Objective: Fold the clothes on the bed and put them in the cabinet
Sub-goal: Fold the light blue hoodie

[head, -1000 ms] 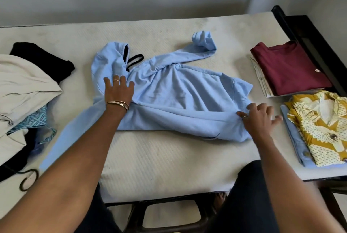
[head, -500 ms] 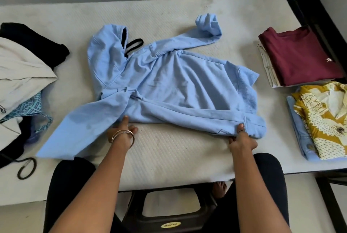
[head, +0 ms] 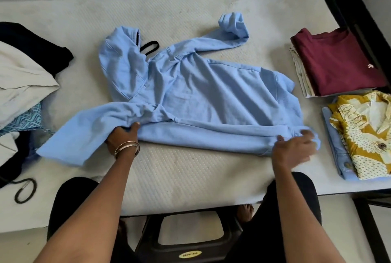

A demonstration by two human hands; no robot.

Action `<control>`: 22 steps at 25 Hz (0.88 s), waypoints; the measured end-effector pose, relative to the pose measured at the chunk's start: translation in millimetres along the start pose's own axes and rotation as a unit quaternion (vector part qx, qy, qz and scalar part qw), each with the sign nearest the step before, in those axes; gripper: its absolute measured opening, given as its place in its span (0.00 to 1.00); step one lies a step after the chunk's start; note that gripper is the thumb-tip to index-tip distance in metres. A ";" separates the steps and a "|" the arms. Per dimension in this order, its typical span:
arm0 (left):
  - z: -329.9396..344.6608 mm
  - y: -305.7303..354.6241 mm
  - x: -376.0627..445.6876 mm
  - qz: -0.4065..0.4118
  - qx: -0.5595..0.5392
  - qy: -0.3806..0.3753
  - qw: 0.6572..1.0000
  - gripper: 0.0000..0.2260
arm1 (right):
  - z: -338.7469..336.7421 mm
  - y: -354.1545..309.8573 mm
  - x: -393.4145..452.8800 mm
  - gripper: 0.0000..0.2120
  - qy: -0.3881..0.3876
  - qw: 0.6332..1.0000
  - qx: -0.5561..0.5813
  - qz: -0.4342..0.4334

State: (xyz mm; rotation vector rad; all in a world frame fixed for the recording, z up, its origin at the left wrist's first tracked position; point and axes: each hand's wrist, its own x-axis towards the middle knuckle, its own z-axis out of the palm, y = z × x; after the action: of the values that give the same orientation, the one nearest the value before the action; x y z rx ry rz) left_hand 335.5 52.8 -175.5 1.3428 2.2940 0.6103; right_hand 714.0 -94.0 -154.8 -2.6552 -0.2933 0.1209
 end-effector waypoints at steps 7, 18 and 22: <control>7.3 41.7 34.0 0.021 -0.049 -0.046 0.997 0.37 | 51.9 -30.9 -30.7 0.11 -0.203 0.877 -0.151 -0.408; 21.9 49.6 3.4 0.106 0.001 -0.145 0.984 0.42 | 64.5 -20.5 -46.1 0.18 -0.160 0.893 -0.104 -0.408; 53.7 24.3 -60.0 0.303 0.153 -0.063 0.938 0.19 | 52.2 -12.5 -11.7 0.27 -0.186 0.866 -0.176 -0.430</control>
State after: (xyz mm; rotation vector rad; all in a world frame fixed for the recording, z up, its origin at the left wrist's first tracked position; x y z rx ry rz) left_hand 409.1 19.2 -198.3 2.2030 1.9071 0.3287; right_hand 693.2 -63.0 -195.1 -2.5382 -1.7225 0.3061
